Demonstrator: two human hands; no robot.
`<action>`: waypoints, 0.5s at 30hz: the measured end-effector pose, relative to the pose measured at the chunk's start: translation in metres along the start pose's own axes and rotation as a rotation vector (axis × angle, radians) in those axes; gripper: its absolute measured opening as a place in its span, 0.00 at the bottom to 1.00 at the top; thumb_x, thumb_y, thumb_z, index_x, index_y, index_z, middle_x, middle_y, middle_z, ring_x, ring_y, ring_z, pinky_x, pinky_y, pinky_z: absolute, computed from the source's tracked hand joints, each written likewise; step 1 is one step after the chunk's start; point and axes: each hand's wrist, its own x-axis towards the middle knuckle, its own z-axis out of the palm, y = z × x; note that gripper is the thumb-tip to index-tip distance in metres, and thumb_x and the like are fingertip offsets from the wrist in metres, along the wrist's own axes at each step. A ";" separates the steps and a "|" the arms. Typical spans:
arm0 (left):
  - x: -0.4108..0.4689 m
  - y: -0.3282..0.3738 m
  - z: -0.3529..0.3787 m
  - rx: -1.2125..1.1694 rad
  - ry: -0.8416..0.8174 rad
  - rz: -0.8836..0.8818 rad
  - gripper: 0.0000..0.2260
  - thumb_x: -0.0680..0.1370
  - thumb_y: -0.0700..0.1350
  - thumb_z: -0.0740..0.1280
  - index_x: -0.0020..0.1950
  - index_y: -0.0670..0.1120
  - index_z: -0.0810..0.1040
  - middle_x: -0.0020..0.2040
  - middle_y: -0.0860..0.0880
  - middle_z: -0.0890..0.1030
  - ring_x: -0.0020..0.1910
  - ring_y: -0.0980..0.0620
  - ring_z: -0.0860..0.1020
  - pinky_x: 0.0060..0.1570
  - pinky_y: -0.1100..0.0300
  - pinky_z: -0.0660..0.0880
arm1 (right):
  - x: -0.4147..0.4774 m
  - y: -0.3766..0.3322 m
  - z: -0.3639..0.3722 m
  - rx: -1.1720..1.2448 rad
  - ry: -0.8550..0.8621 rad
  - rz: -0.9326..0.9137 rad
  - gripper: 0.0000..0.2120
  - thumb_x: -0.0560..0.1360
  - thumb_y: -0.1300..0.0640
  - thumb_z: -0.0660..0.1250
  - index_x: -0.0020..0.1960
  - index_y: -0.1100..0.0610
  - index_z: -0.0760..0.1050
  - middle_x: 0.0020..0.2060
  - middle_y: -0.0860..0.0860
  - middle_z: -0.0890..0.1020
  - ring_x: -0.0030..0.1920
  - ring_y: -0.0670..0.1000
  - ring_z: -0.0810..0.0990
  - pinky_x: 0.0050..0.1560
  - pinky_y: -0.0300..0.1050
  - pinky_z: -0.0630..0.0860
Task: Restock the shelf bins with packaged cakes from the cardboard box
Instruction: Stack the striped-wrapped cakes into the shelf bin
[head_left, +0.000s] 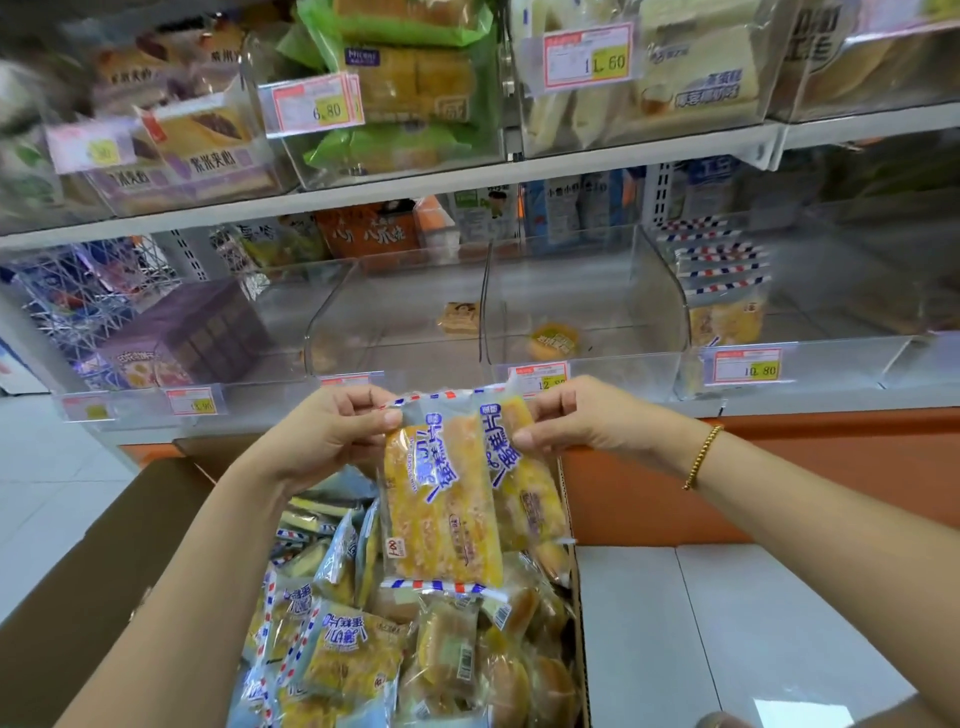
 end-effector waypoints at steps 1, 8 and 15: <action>0.000 -0.002 0.001 -0.012 0.031 -0.006 0.29 0.46 0.55 0.85 0.37 0.43 0.78 0.26 0.49 0.75 0.22 0.57 0.73 0.22 0.67 0.72 | -0.001 0.000 -0.002 0.026 0.009 0.005 0.16 0.72 0.58 0.72 0.51 0.71 0.77 0.41 0.56 0.81 0.41 0.49 0.78 0.42 0.37 0.76; 0.012 -0.024 -0.011 -0.089 0.107 0.004 0.20 0.50 0.57 0.84 0.31 0.49 0.80 0.34 0.46 0.71 0.29 0.56 0.68 0.32 0.64 0.71 | -0.004 0.014 -0.009 0.110 0.106 0.005 0.23 0.66 0.50 0.72 0.51 0.67 0.78 0.43 0.57 0.81 0.44 0.54 0.77 0.41 0.40 0.75; 0.021 -0.013 0.038 -0.160 0.136 0.001 0.03 0.69 0.42 0.68 0.40 0.44 0.76 0.34 0.47 0.81 0.31 0.52 0.80 0.32 0.60 0.76 | -0.001 0.019 -0.003 0.104 0.136 -0.011 0.14 0.73 0.57 0.71 0.53 0.65 0.78 0.47 0.57 0.83 0.44 0.52 0.81 0.39 0.39 0.78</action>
